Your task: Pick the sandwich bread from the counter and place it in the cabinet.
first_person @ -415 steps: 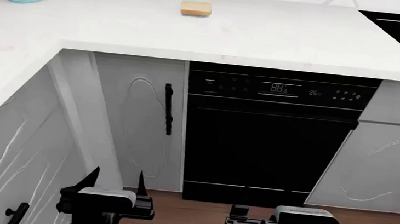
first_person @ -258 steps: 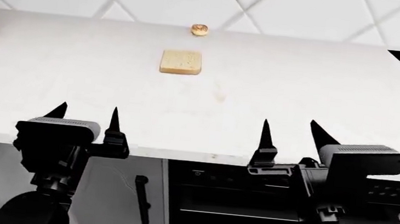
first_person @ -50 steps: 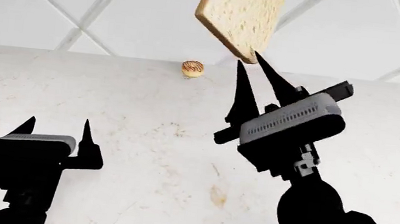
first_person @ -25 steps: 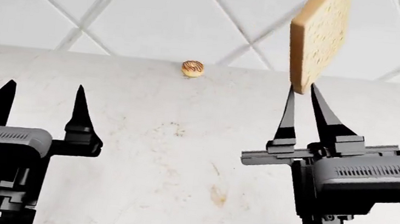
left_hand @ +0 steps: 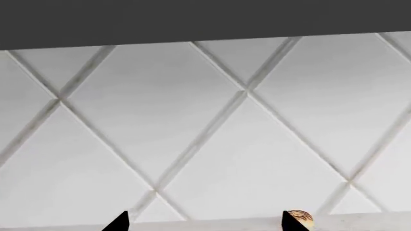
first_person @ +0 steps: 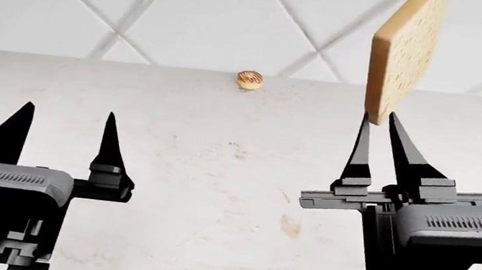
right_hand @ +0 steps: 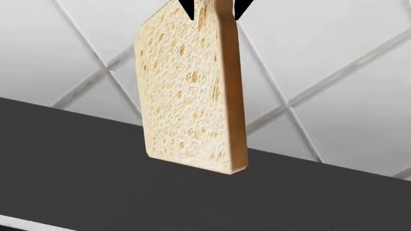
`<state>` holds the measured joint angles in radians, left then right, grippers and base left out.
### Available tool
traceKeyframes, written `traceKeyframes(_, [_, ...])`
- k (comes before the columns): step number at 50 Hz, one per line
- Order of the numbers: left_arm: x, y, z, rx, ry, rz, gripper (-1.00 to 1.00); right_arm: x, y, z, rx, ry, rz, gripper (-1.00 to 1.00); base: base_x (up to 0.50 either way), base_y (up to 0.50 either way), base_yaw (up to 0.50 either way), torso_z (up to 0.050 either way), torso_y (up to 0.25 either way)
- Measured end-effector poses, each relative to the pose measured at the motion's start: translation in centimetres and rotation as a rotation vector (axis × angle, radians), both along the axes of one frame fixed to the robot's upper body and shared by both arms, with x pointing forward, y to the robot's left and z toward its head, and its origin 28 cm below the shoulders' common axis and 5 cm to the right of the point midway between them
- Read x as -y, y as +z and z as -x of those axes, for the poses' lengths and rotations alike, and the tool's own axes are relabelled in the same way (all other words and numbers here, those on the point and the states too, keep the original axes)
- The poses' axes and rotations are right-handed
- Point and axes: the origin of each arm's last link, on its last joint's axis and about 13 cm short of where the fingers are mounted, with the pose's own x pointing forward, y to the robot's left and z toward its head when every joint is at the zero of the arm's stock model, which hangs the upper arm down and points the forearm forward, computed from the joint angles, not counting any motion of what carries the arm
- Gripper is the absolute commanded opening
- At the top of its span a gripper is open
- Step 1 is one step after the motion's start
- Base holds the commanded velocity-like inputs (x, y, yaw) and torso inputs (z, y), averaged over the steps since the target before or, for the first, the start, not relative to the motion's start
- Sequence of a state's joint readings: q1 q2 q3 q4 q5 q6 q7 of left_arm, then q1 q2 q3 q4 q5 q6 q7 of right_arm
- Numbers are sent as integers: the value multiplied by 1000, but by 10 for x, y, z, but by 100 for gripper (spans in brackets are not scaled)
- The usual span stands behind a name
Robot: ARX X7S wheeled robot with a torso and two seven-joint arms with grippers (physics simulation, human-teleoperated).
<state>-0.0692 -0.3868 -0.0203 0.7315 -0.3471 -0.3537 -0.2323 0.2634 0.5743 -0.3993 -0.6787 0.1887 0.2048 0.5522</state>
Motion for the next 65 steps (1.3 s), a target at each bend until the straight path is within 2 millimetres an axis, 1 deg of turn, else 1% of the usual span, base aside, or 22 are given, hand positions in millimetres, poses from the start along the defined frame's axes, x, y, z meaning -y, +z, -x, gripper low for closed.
traceKeyframes(10, [0, 0, 0, 1, -4, -3, 100, 0, 1, 1, -5, 0, -3, -100, 65, 444, 0, 0, 0])
traceKeyframes(19, [0, 0, 0, 0, -4, -9, 100, 0, 0, 0, -29, -6, -22, -100, 0, 0, 0, 0, 0])
traceKeyframes(23, [0, 0, 0, -2, -4, -13, 100, 2, 6, 0, -32, -12, -31, -100, 0, 0, 0, 0, 0])
traceKeyframes(34, [0, -2, -2, -6, -2, -17, 100, 8, 51, 1, 42, -27, 8, -100, 0, 0, 0, 0, 0])
traceKeyframes(50, [-1, -3, -3, -8, -5, -17, 100, 10, 112, 15, 183, -16, 102, -100, 0, 0, 0, 0, 0])
traceKeyframes(57, [-1, -3, -3, -6, -7, -17, 100, 7, 142, 20, 245, -1, 206, -100, 0, 0, 0, 0, 0])
traceKeyframes(65, [-1, -2, -4, -4, -11, -18, 100, 7, 182, 20, 281, -3, 342, -100, 0, 0, 0, 0, 0])
